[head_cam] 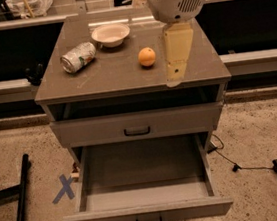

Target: Place 7up can into middle drawer

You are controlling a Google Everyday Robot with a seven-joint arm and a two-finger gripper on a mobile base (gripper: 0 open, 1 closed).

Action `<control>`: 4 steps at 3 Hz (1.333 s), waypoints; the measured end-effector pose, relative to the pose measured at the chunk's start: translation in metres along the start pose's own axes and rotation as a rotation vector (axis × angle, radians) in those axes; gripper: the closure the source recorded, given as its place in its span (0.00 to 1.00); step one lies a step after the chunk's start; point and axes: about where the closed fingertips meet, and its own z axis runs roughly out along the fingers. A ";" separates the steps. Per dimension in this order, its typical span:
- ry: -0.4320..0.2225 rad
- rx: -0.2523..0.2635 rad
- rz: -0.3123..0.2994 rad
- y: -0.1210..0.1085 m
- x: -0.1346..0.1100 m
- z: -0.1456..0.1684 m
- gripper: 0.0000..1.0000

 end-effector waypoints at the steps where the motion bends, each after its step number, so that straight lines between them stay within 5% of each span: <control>1: -0.022 0.011 -0.006 -0.002 0.003 0.005 0.00; 4: -0.183 -0.040 -0.093 -0.061 0.018 0.105 0.00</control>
Offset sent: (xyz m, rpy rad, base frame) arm 0.0614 -0.0086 -0.0527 0.1018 0.0117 0.1065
